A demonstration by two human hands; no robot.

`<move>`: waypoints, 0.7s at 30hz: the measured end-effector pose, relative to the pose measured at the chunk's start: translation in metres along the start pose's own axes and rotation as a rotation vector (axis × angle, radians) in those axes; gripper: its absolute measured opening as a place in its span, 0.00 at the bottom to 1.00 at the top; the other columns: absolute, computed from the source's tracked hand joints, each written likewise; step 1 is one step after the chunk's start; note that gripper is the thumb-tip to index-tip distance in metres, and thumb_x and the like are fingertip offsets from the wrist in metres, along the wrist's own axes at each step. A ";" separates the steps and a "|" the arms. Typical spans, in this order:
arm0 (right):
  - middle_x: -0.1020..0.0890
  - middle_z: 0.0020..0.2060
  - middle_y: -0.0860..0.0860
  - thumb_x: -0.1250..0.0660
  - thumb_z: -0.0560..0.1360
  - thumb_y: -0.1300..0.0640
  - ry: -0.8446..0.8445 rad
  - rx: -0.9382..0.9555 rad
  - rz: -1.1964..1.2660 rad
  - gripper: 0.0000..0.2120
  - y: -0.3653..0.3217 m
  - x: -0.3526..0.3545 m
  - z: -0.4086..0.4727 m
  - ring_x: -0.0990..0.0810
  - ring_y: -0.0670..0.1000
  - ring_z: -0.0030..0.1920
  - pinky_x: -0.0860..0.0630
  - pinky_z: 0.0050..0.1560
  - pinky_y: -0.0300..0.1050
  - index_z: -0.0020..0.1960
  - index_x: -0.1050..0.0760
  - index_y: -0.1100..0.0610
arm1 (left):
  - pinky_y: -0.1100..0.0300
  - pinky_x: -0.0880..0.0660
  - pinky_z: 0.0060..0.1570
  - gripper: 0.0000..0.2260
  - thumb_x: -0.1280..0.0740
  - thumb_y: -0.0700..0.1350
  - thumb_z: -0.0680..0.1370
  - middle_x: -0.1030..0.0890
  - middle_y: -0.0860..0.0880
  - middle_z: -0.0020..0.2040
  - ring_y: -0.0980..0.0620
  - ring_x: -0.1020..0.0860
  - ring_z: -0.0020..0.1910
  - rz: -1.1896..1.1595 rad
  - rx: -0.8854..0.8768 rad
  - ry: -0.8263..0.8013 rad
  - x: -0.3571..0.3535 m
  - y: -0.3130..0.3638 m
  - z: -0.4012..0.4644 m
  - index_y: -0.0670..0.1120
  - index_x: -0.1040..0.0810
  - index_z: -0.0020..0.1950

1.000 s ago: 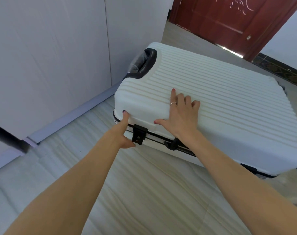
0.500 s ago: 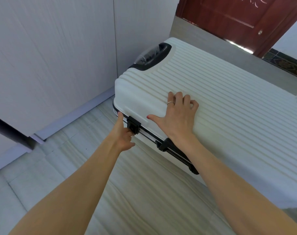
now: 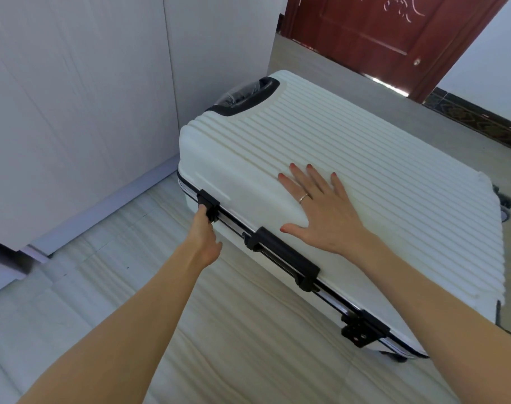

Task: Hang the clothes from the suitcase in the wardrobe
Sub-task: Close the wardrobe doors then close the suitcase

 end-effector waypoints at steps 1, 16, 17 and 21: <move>0.63 0.76 0.46 0.46 0.75 0.34 0.007 0.003 -0.003 0.40 -0.001 0.000 0.001 0.63 0.52 0.76 0.59 0.74 0.61 0.75 0.68 0.44 | 0.48 0.54 0.73 0.29 0.52 0.61 0.80 0.54 0.51 0.78 0.51 0.56 0.76 0.014 -0.012 0.015 0.000 -0.001 0.001 0.50 0.53 0.77; 0.61 0.77 0.49 0.42 0.75 0.37 0.064 -0.076 0.057 0.42 0.022 -0.003 0.017 0.60 0.53 0.77 0.58 0.75 0.60 0.76 0.66 0.47 | 0.47 0.47 0.74 0.27 0.50 0.50 0.82 0.50 0.37 0.76 0.40 0.46 0.75 0.197 0.453 -0.090 -0.046 -0.073 -0.039 0.37 0.53 0.75; 0.61 0.77 0.49 0.42 0.75 0.36 0.065 -0.103 0.057 0.43 0.029 -0.006 0.005 0.61 0.53 0.77 0.58 0.74 0.61 0.76 0.66 0.47 | 0.46 0.47 0.74 0.27 0.49 0.50 0.82 0.49 0.37 0.76 0.38 0.45 0.74 0.201 0.491 -0.109 -0.051 -0.081 -0.043 0.36 0.53 0.75; 0.60 0.77 0.49 0.42 0.74 0.34 0.085 -0.181 0.082 0.43 0.039 -0.011 -0.010 0.60 0.53 0.77 0.58 0.74 0.62 0.77 0.62 0.48 | 0.46 0.47 0.73 0.30 0.49 0.53 0.82 0.49 0.35 0.76 0.37 0.44 0.74 0.183 0.593 -0.157 -0.074 -0.100 -0.056 0.36 0.55 0.75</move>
Point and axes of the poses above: each hand's wrist, its own z-axis towards the middle knuckle, its own x-axis out of the back of the hand, y = z × x, the point moved 9 cm from there along z, towards the middle knuckle
